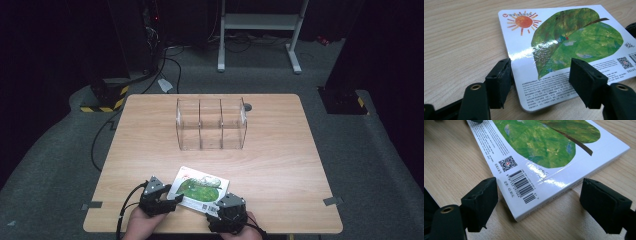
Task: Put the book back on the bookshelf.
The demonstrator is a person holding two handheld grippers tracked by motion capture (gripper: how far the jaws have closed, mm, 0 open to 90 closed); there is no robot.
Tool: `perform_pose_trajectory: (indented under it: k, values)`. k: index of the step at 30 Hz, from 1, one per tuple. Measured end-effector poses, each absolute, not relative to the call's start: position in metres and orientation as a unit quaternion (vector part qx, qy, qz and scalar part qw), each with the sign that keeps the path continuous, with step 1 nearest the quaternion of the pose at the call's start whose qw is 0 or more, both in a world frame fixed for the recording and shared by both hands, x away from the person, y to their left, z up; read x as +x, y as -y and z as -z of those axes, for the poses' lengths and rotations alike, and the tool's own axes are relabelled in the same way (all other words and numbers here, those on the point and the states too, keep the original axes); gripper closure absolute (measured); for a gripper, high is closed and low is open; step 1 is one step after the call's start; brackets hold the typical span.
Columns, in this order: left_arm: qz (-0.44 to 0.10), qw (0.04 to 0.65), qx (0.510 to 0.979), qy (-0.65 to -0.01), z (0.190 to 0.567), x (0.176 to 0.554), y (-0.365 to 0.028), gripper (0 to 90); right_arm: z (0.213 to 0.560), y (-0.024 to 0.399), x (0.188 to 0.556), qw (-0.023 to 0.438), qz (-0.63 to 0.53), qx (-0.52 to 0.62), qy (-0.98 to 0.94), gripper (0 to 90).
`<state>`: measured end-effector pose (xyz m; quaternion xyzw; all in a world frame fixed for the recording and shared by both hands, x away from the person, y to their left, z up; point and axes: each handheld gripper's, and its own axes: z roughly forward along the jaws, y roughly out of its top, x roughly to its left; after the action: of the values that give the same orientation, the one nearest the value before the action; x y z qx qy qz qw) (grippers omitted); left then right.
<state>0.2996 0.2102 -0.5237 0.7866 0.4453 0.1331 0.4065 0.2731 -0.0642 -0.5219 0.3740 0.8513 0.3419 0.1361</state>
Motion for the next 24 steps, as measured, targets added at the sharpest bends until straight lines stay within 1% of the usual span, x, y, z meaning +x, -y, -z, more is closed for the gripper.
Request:
perform_pose_trajectory:
  k: [4,9,11,12,20,24]
  values:
    - [-0.132,0.406,0.788,-0.443,0.523,0.299,-0.210,34.8,0.521,0.068,0.277,0.138,-0.342,0.383,-0.847,19.9]
    - [-0.132,0.407,0.789,-0.440,0.524,0.299,-0.209,35.0,0.519,0.074,0.278,0.158,-0.342,0.394,-0.839,31.3]
    - [-0.131,0.408,0.788,-0.442,0.524,0.299,-0.208,35.1,0.519,0.075,0.278,0.161,-0.342,0.396,-0.837,33.0]
    - [-0.129,0.409,0.787,-0.443,0.524,0.299,-0.208,35.4,0.519,0.078,0.280,0.163,-0.344,0.401,-0.833,36.4]
    - [-0.133,0.407,0.788,-0.442,0.523,0.299,-0.208,36.8,0.519,0.084,0.284,0.170,-0.344,0.410,-0.827,43.4]
    - [-0.132,0.408,0.788,-0.442,0.523,0.300,-0.208,36.9,0.520,0.086,0.285,0.169,-0.347,0.410,-0.826,44.9]
